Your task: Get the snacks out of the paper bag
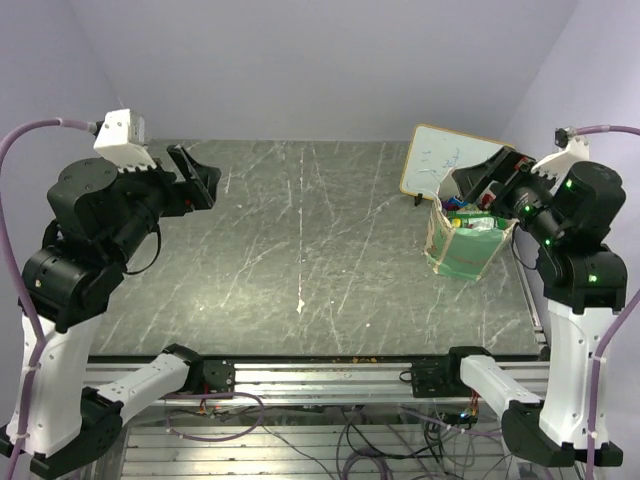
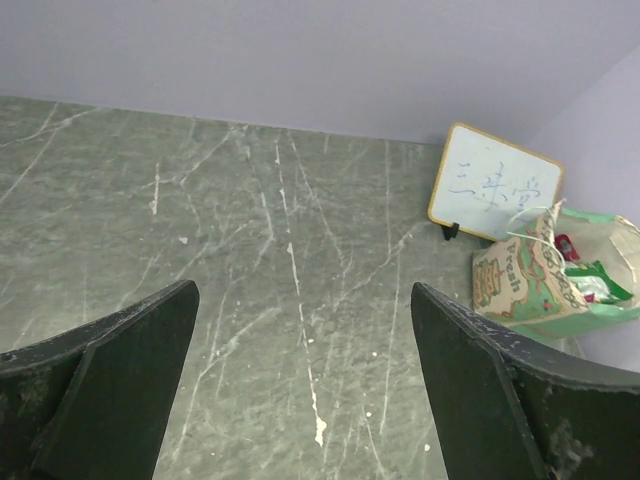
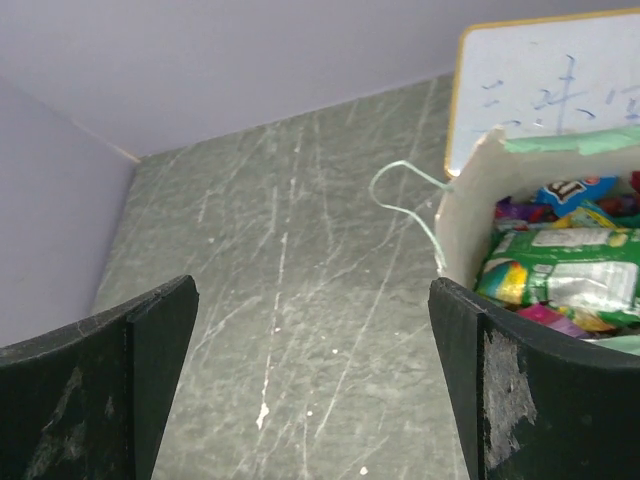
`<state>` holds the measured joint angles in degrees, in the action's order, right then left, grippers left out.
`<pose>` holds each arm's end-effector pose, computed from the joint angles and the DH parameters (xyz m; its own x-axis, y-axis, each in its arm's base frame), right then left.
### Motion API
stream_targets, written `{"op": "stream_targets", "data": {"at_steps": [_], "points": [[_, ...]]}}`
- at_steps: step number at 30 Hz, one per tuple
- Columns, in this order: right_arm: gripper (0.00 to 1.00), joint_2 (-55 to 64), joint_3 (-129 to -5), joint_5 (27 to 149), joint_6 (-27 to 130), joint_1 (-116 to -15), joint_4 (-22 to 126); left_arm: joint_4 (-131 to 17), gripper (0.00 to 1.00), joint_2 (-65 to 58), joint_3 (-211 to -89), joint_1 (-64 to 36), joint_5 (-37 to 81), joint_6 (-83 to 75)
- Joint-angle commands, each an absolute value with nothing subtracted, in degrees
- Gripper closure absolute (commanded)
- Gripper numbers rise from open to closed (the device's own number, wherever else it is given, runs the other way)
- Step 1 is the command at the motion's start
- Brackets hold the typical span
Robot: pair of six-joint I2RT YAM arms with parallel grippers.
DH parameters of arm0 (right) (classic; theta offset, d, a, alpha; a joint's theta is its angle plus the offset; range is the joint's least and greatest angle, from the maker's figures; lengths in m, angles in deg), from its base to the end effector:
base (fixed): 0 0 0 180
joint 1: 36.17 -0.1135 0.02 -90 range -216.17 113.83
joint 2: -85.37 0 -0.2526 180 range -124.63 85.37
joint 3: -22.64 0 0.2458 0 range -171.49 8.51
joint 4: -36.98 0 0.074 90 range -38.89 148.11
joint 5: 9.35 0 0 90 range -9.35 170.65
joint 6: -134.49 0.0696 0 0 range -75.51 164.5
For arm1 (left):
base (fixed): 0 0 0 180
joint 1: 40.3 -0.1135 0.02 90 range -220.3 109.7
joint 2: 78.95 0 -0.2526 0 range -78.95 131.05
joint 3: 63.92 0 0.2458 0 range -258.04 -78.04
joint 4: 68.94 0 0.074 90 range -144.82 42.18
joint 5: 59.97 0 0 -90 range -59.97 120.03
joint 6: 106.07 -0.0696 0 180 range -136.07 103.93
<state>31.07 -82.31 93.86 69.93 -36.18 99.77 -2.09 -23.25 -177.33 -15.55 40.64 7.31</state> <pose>0.1670 0.0159 0.4789 -0.2860 0.4181 -0.8622 -0.1116 0.8791 0.4634 0.1412 -0.0510 0.5073 -0.2302 -0.3234 -0.9178 0.1689 0.9156 -0.3649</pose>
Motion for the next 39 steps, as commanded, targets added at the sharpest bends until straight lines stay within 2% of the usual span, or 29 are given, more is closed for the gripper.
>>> {"op": "stream_targets", "data": {"at_steps": [1, 9, 17, 26, 31, 39], "points": [[0.00, 29.34, -83.24, 86.30, 69.47, -36.25, 101.80, -4.03, 0.02, -21.43, -177.47, -17.13, 42.73, 6.50], [0.00, 22.81, -86.23, 75.63, 70.15, -36.29, 106.21, -4.58, 0.01, -17.55, -177.82, -19.10, 46.75, 7.32], [0.00, 15.37, -90.35, 67.67, 70.79, -36.33, 107.21, -6.29, 0.01, -13.69, -176.20, -20.12, 43.50, 8.72], [0.00, 11.15, -87.64, 67.80, 72.22, -36.36, 102.79, -7.20, 0.01, -11.28, -174.96, -19.08, 43.25, 8.06], [0.00, 12.47, -83.43, 69.56, 72.26, -36.28, 94.20, -7.60, 0.01, -10.66, -173.61, -18.85, 44.17, 7.96], [0.00, 3.14, -88.28, 69.91, 78.05, -36.01, 90.98, -9.60, 0.01, -9.06, -174.12, -18.79, 42.62, 6.01]]}}
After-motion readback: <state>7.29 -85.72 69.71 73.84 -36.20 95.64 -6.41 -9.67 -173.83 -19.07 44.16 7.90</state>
